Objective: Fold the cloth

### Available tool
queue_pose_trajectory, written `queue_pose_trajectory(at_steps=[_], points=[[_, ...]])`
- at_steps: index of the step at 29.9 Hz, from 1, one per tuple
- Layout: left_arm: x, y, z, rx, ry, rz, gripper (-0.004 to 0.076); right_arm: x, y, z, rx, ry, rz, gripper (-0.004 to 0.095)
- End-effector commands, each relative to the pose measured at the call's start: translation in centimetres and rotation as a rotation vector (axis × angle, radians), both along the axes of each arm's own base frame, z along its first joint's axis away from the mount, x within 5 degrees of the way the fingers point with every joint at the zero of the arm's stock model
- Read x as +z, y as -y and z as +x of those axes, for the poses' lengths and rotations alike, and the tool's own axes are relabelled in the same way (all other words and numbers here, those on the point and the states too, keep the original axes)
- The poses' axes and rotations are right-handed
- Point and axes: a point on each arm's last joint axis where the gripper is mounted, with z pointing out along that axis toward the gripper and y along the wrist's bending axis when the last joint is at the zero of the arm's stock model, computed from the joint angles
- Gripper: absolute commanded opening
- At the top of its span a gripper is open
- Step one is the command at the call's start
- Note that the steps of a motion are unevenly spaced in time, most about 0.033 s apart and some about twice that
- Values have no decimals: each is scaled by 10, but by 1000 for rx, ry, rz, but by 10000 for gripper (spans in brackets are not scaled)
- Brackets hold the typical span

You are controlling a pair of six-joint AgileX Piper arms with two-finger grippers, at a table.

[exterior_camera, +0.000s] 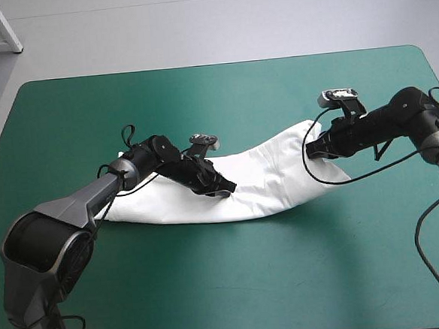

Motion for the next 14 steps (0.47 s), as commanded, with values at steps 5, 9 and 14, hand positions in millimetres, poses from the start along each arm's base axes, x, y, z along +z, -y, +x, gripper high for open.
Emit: queue_pose_trajectory(at_steps=[5, 9, 14], points=[[48, -9, 2, -13, 206, 28, 19, 49, -26, -8, 35, 123, 56, -13], [117, -46, -9, 19, 441, 261, 19, 75, -49, -11, 78, 180, 85, -13], [213, -106, -59, 231, 732, 463, 19, 98, -89, -10, 149, 228, 125, -13]])
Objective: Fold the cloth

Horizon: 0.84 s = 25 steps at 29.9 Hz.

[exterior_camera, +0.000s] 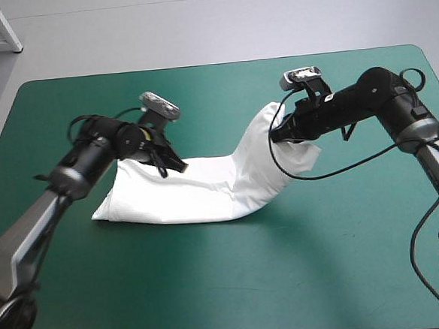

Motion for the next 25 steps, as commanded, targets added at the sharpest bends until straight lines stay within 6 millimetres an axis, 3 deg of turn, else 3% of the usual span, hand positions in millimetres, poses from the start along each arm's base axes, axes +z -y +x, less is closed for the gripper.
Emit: queue_pose_trajectory(at_steps=[1, 7, 10, 13, 18, 25], points=[[85, -43, -48, 144, 288, -9, 19, 36, -27, -8, 38, 90, 85, -13], [151, -88, -134, 226, 550, -116, 19, 35, -92, -2, 157, 91, 103, -13], [169, -106, -172, 242, 644, -150, 19, 31, -130, 4, 207, 97, 128, -13], [173, -119, -196, 262, 664, -162, 19, 25, -163, 12, 243, 89, 152, -13], [167, -124, -205, 294, 589, -133, 19, 2, -214, 25, 279, 94, 122, -13], [162, -121, -199, 297, 542, -121, 19, -29, -255, 29, 339, 56, 118, -13]])
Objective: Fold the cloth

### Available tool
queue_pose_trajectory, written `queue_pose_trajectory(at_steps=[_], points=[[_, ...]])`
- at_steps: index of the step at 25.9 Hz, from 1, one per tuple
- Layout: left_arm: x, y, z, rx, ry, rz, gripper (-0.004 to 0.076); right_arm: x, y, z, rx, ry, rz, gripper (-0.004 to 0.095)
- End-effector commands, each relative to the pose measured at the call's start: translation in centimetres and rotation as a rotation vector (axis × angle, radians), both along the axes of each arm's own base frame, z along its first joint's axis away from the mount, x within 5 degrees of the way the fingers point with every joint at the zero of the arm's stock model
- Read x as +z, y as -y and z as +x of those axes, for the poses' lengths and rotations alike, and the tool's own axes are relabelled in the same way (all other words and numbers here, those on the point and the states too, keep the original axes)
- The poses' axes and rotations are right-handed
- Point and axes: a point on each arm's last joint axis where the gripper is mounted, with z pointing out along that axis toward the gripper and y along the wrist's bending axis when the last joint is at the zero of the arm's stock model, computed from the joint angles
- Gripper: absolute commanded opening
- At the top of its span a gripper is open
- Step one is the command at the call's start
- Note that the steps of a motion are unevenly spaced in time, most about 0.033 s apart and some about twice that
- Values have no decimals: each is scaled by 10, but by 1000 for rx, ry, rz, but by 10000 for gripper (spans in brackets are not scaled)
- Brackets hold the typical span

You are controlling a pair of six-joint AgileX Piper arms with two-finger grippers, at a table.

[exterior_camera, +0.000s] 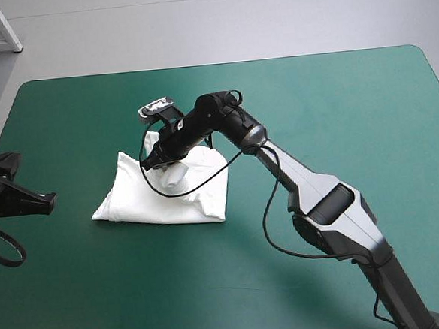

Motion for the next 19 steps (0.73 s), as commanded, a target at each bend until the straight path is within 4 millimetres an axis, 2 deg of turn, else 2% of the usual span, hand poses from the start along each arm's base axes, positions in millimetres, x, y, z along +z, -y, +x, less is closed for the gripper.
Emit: queue_pose_trajectory(at_steps=[1, 6, 8, 9, 12, 14, 16, 17, 19], points=[[10, 1, 2, -5, 71, -15, 19, 45, -10, -17, 38, 65, 131, -13], [7, 4, 8, -7, 41, -2, 19, 50, -26, -33, 117, 63, 212, 1], [5, 5, 12, -5, 23, 4, 19, 56, -30, -38, 159, 57, 265, 75], [3, 7, 15, -9, 8, 1, 19, 62, -30, -41, 177, 46, 305, 222], [1, 11, 19, -28, -9, -11, 19, 64, -30, -43, 208, 63, 312, 534], [-1, 13, 22, -34, -18, -9, 19, 65, -31, -45, 219, 48, 325, 699], [-5, 15, 24, -38, -34, -9, 19, 65, -30, -48, 253, 50, 322, 717], [-9, 15, 25, -38, -46, -4, 19, 63, -27, -48, 271, 34, 296, 639], [-11, 16, 26, -39, -54, 2, 19, 64, -17, -37, 182, 7, 260, 451]])
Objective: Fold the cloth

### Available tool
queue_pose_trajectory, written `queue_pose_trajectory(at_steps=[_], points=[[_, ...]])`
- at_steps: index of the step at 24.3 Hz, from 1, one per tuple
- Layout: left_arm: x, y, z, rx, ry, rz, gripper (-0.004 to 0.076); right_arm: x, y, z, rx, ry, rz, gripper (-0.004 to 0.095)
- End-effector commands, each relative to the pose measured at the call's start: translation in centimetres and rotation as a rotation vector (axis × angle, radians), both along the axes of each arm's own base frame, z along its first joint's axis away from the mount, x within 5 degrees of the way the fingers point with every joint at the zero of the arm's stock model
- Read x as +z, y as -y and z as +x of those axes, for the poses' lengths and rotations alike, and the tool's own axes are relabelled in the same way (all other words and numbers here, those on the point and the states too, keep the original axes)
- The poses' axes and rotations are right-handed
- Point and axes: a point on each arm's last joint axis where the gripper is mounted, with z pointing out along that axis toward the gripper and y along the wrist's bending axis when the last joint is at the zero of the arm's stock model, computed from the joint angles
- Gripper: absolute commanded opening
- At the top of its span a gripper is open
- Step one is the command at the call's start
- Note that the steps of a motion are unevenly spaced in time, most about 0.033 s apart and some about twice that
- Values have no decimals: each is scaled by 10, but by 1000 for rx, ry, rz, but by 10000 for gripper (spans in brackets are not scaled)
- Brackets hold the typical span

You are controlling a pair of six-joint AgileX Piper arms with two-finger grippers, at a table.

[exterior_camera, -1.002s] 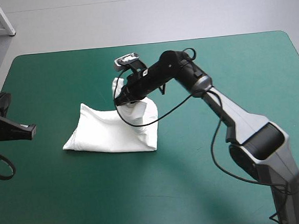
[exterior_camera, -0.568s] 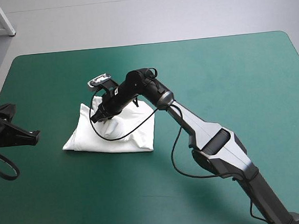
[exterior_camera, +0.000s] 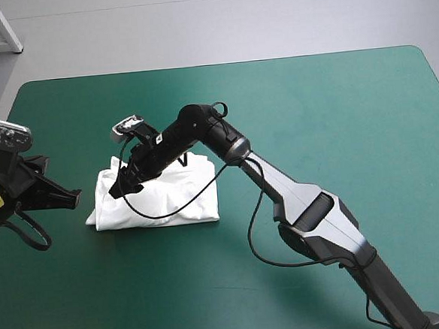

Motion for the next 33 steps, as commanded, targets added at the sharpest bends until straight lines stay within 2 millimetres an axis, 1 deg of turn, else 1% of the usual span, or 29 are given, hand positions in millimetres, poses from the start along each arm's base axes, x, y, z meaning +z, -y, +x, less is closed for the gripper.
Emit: queue_pose_trajectory(at_steps=[1, 4, 5, 6, 7, 9, 10, 11, 13, 16, 17, 18, 19, 21, 22, 26, 27, 28, 32, 33], points=[[8, 0, 0, -10, 69, -8, 19, 65, 30, 1, -87, 55, 97, 420], [6, -4, 0, 19, 53, 33, 19, 89, 60, 13, -193, 64, 84, 423], [6, -5, 0, 26, 55, 43, 19, 96, 76, 15, -255, 109, 14, 423], [6, -5, 0, 26, 55, 43, 19, 96, 83, 14, -274, 130, -32, 423], [6, -5, 0, 26, 55, 43, 19, 90, 97, 11, -302, 129, -125, 424], [6, -5, 1, 29, 51, 41, 19, 73, 109, 4, -288, 89, -201, 424], [5, -4, 3, 27, 46, 41, 19, 65, 111, 1, -294, 71, -216, 426], [4, -3, 4, 29, 38, 43, 19, 57, 116, 0, -310, 61, -221, 437], [1, -2, 6, 33, 5, 54, 19, 47, 123, 0, -361, 47, -198, 447], [-6, 0, 13, 45, -61, 80, 19, 32, 140, 1, -432, 11, -167, 448], [-8, 0, 15, 45, -78, 92, 19, 25, 148, 4, -457, -4, -161, 460], [-10, 2, 18, 36, -88, 106, 19, 15, 154, 7, -471, -35, -154, 505], [-10, 3, 21, 33, -89, 107, 19, 5, 159, 11, -493, -73, -134, 577], [-11, 5, 24, 25, -95, 105, 19, -5, 160, 15, -504, -100, -111, 655], [-12, 6, 24, 24, -98, 104, 19, -10, 160, 16, -507, -110, -107, 676], [-15, 10, 28, -1, -118, 95, 19, -27, 152, 20, -493, -151, -99, 667], [-15, 11, 29, -2, -119, 96, 19, -31, 150, 21, -492, -162, -100, 654], [-15, 11, 30, -3, -117, 96, 19, -40, 149, 23, -491, -176, -113, 616], [-15, 11, 30, -8, -108, 97, 19, -56, 146, 25, -467, -217, -137, 551], [-14, 12, 31, -12, -99, 97, 19, -60, 142, 23, -445, -222, -141, 506]])
